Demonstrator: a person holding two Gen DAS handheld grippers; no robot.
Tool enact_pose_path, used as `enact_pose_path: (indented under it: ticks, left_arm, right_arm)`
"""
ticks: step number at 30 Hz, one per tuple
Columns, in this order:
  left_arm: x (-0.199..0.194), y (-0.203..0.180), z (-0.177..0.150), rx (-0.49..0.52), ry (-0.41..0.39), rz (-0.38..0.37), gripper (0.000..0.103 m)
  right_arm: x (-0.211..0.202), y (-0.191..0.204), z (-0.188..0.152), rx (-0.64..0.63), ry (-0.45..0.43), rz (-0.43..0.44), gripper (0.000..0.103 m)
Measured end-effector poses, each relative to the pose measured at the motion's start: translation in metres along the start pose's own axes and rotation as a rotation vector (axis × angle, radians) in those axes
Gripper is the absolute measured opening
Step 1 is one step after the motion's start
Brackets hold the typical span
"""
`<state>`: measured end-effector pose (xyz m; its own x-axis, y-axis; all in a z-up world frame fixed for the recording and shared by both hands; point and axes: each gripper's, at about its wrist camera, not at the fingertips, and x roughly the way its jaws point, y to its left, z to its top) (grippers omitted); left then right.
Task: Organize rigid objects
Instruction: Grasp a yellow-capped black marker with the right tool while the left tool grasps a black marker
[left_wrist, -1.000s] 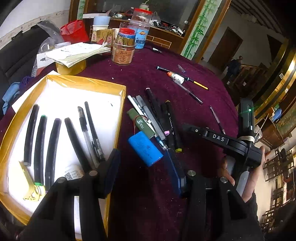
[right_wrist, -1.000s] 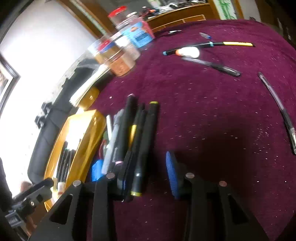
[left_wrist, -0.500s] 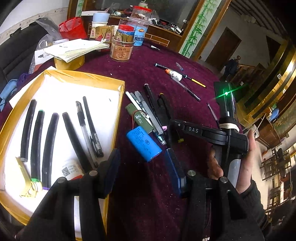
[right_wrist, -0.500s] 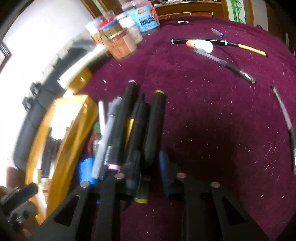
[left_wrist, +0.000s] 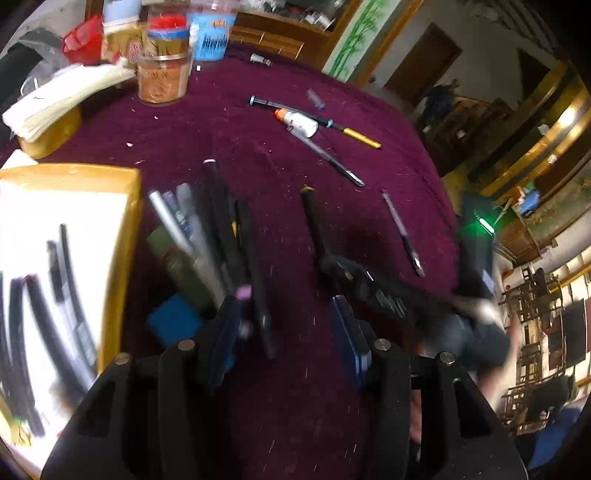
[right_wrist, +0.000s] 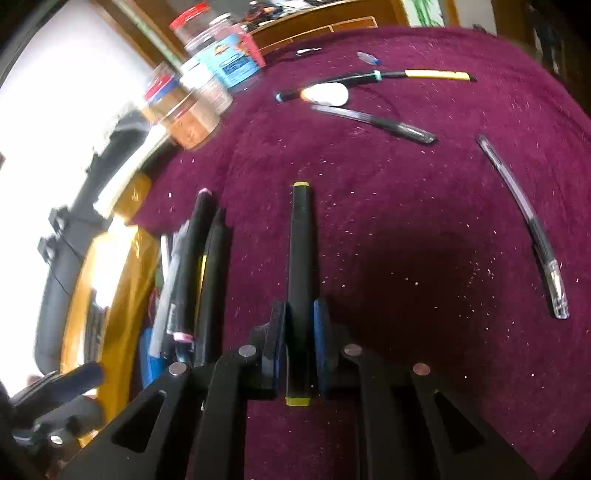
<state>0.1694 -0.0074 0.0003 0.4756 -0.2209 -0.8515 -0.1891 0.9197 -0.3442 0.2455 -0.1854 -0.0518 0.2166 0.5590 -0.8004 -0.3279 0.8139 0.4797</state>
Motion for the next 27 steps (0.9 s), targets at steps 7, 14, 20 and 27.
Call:
enact_pose_path:
  ticks: [7, 14, 20, 27]
  left_arm:
    - [0.052, -0.001, 0.031, -0.032, 0.109, 0.020, 0.031]
    - [0.065, 0.002, 0.028, -0.044, 0.137, 0.120, 0.031]
    - [0.074, -0.011, 0.017, 0.025, 0.136, 0.175, 0.012]
    - [0.050, -0.002, -0.014, -0.038, 0.139, 0.051, 0.012]
  right_arm:
    - [-0.003, -0.015, 0.004, 0.085, -0.001, 0.028, 0.011]
    - [-0.003, -0.016, 0.001, 0.091, 0.001, 0.029, 0.011]
    - [-0.001, -0.011, 0.001, 0.074, -0.006, 0.008, 0.011]
    - [-0.001, -0.009, 0.000, 0.065, -0.012, 0.011, 0.011]
